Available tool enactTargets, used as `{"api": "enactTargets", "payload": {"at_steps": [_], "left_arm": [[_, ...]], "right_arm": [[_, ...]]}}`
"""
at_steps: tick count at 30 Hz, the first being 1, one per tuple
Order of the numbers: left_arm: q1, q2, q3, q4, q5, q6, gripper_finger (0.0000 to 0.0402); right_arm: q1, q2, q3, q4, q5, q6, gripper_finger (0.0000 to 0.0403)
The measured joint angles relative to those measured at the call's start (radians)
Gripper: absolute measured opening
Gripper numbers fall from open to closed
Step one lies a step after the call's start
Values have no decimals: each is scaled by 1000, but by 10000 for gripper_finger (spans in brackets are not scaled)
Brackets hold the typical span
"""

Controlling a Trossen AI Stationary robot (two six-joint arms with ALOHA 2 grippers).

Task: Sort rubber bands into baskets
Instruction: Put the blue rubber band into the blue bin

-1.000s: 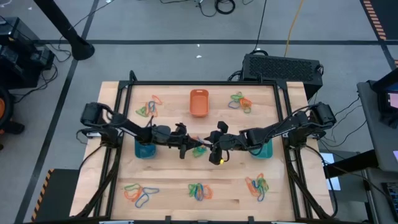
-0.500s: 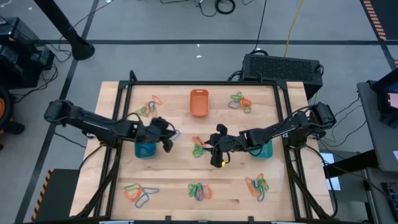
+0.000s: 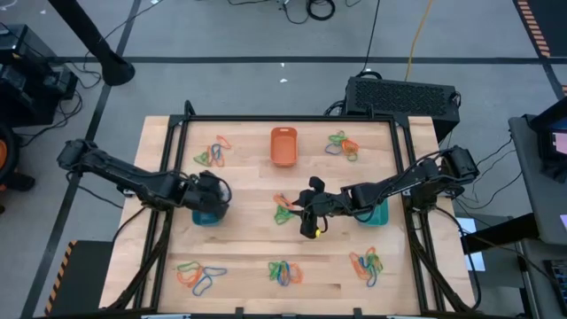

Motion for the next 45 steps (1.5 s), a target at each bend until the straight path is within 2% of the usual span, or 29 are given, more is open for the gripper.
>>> {"api": "enactTargets", "payload": {"at_steps": [4,8,13,19,45], "left_arm": [[-23,-4,27,-124,16,-107,1],[-54,-4,50,-263,-13,-219,1],[-77,4,45,-335,-12,-326,1],[-77,5,33,-337,8,-330,8],[-77,65,31,-356,-12,-277,155]], "right_arm": [[0,0,0,-2,0,0,116],[0,0,0,-3,1,0,116],[0,0,0,-2,1,0,116],[0,0,0,-2,2,7,116],[0,0,-1,-1,1,8,116]]}}
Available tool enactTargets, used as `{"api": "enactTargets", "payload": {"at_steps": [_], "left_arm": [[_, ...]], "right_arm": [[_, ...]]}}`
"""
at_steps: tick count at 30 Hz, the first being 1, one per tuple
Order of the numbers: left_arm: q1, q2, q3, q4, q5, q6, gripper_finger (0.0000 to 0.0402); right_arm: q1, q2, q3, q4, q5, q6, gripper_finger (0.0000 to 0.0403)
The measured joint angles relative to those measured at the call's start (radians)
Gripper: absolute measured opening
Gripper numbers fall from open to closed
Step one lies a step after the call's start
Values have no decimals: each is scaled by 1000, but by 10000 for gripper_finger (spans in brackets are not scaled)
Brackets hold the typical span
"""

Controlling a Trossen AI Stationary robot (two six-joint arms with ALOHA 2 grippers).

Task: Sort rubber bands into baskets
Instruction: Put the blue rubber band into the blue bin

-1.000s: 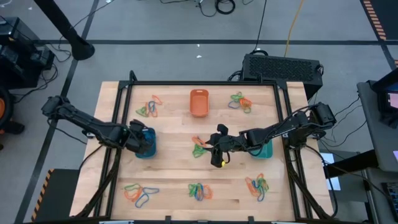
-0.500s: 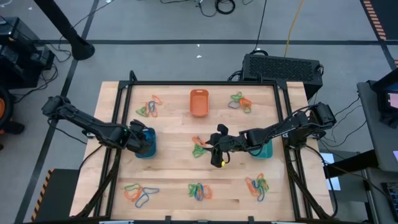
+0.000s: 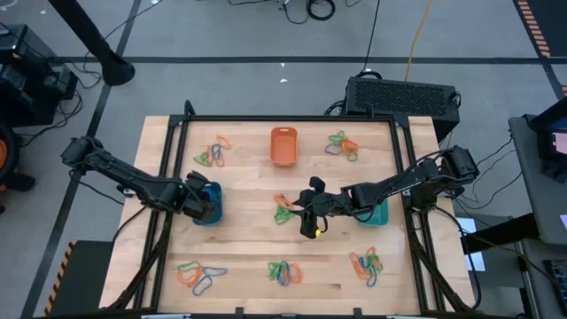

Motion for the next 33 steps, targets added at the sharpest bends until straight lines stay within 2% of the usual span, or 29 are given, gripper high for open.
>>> {"api": "enactTargets", "payload": {"at_steps": [11,18,22,26,30,33], "left_arm": [[3,0,39,-48,-14,0,160],[3,0,102,-27,-205,15,160],[3,0,103,176,-296,180,160],[3,17,103,505,-318,495,160],[2,69,103,840,-263,821,160],[2,132,103,1034,-176,999,160]], "right_arm": [[0,0,0,0,0,0,116],[0,0,0,10,0,11,116],[0,0,0,38,-21,40,116],[0,1,0,84,-126,78,116],[4,1,0,176,-283,99,116],[15,1,0,216,-350,146,116]]}}
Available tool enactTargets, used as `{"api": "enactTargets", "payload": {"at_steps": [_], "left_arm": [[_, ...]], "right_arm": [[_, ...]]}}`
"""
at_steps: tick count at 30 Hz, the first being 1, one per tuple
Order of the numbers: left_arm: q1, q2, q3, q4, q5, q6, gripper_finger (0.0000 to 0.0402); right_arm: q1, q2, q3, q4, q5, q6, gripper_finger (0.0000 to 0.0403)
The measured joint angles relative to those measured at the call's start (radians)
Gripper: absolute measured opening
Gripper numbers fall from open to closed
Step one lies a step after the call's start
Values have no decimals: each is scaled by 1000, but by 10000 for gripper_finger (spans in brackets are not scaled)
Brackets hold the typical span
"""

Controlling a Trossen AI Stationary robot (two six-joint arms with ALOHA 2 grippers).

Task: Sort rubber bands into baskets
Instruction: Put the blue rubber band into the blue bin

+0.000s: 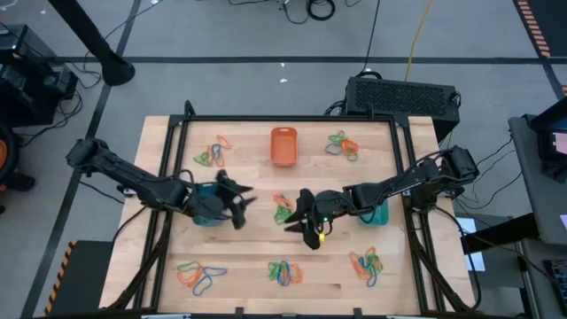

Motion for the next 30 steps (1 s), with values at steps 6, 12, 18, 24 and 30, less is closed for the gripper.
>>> {"api": "enactTargets", "payload": {"at_steps": [6,12,18,24,30], "left_arm": [[1,113,0,176,55,149,160],[-3,76,0,175,56,174,160],[-16,41,0,182,66,182,160],[-15,54,0,188,72,184,160],[-15,75,0,191,73,183,160]], "right_arm": [[31,0,26,-61,-286,271,116],[199,0,116,-259,-306,406,116],[358,0,256,-696,-186,535,116],[495,-1,305,-1021,-72,746,116],[589,-1,257,-1097,-27,904,116]]}}
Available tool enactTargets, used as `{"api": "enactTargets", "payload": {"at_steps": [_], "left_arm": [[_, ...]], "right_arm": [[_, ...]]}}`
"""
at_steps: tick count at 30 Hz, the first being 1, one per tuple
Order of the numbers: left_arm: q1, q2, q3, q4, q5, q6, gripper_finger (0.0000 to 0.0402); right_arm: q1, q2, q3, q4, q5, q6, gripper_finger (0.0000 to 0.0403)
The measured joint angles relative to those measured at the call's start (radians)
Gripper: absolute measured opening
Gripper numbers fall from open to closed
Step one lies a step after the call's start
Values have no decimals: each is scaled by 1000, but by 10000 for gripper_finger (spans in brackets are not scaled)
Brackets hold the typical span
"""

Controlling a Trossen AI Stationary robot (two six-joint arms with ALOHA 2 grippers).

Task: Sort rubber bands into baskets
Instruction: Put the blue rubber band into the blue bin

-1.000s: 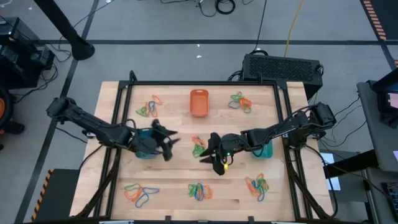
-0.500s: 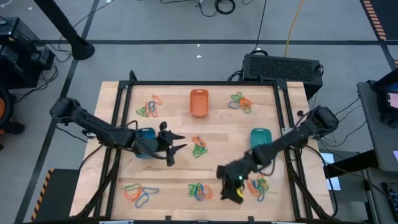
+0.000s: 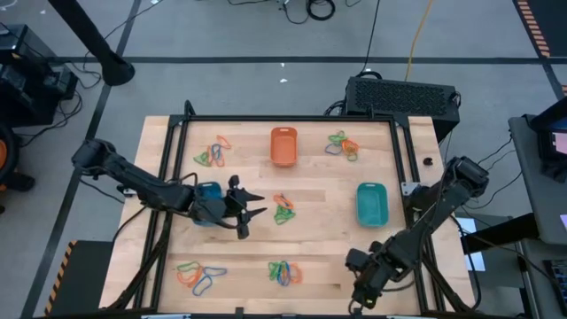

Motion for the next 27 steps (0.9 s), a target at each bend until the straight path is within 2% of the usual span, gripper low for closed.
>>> {"api": "enactTargets", "payload": {"at_steps": [5,15,27], "left_arm": [[0,16,0,1,0,-6,160],[0,38,0,0,42,-34,160],[3,62,0,-3,49,-59,160]], "right_arm": [[43,0,-48,16,19,61,116],[116,25,-153,166,19,235,116],[118,148,-153,196,17,223,116]]}}
